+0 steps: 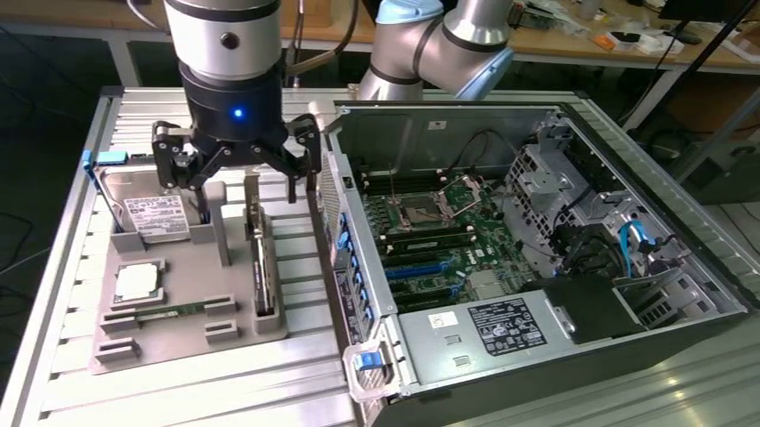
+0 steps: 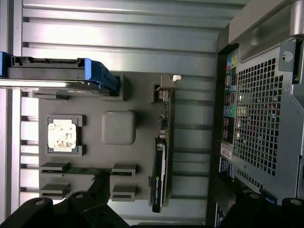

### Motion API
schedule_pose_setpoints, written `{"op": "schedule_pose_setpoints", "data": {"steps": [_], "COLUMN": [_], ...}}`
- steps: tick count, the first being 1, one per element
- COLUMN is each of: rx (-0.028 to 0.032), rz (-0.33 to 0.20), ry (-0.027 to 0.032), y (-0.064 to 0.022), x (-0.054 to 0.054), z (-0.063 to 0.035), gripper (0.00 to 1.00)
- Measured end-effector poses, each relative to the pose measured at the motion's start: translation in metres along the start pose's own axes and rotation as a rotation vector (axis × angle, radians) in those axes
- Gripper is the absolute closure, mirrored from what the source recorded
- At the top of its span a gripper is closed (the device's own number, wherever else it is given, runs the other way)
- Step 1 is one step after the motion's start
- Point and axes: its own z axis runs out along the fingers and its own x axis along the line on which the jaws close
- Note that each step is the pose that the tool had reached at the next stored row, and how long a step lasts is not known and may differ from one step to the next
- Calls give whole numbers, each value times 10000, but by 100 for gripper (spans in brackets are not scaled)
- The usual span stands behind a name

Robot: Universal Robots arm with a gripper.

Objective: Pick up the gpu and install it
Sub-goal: 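Pick up the gpu and move the gpu toward the slot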

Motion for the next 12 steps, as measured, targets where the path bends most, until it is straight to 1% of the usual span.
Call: {"op": "schedule_pose_setpoints", "data": {"steps": [3, 12], "rx": [-1, -5], "rz": [-34, -344], "ry": [0, 6], "y": [-2, -5], "x": [-7, -19], "z": [70, 237], "gripper": [4, 4]}}
